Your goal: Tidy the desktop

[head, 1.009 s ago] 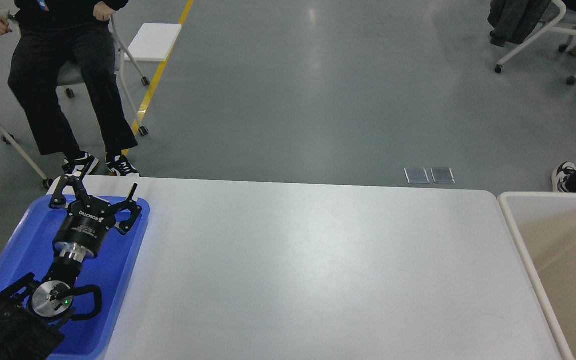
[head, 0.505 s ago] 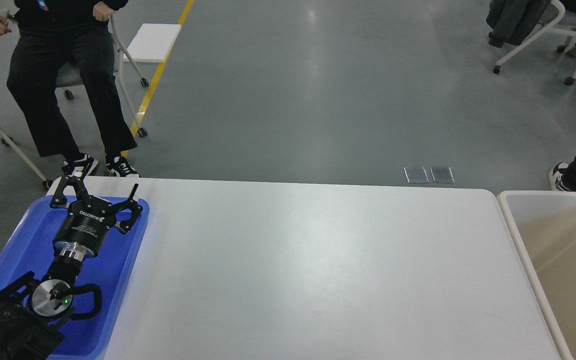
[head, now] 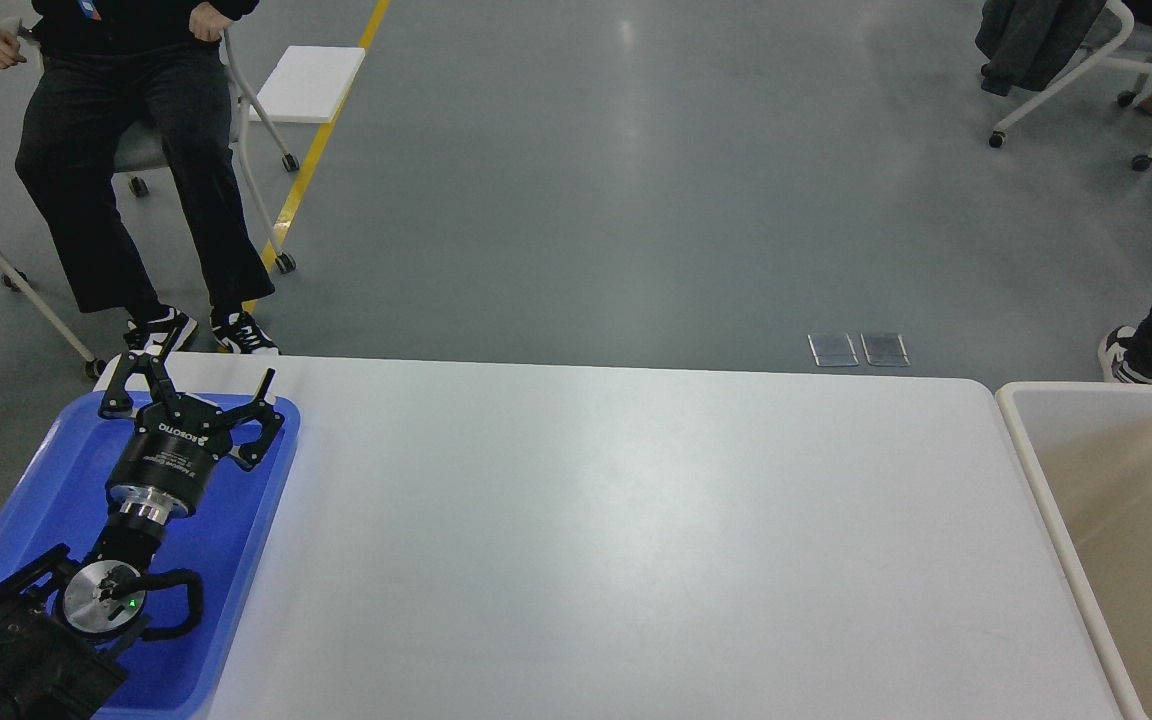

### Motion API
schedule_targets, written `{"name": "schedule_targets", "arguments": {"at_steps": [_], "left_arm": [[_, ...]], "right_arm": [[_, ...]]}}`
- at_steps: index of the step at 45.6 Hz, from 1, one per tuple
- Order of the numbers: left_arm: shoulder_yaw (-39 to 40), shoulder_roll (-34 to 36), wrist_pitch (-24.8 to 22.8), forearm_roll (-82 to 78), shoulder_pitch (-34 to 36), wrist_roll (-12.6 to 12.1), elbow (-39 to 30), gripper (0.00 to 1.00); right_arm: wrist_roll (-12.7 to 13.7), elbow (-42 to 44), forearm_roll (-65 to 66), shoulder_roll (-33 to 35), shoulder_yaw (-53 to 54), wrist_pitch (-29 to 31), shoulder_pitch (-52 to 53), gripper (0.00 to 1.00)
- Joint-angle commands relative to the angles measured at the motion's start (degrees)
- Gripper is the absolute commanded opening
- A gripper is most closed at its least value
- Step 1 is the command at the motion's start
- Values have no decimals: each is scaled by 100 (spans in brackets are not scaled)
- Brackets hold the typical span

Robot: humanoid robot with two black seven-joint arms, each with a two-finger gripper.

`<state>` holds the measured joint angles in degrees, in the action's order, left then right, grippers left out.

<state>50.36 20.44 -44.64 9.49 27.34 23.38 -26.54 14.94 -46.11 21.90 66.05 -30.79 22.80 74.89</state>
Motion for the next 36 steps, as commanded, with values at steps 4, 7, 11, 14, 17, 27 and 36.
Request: {"name": "schedule_targets", "arguments": {"at_steps": [4,7,11,14,17,27,36], "left_arm": [[0,-5,-1,0,0,0,9,99],[0,3,-1,0,0,9,9,99],[0,-5,-1,0,0,0,9,99],[9,-5,-1,0,0,0,9,99],[0,-5,-1,0,0,0,9,99],[9,-5,-1,0,0,9,9,99],[9,-5,-1,0,0,0,9,99]], "right_arm": [[0,1103,-379,-1128,1267,-1524,-1933,0],[1,1490,-379,-1436,1522,-1638,-2171,0],[-8,2035,-388,-1805,1856,-1665,-2417,0],[-8,2500,-388,-2121,2076,-1674,-2584,0],[-8,2966,-388,-2438,2182,-1683,-2742,0],[-8,3662,-379,-3036,2200,-1700,-3050,0],[-8,4172,-379,-3599,2200,-2060,-3208,0]]}}
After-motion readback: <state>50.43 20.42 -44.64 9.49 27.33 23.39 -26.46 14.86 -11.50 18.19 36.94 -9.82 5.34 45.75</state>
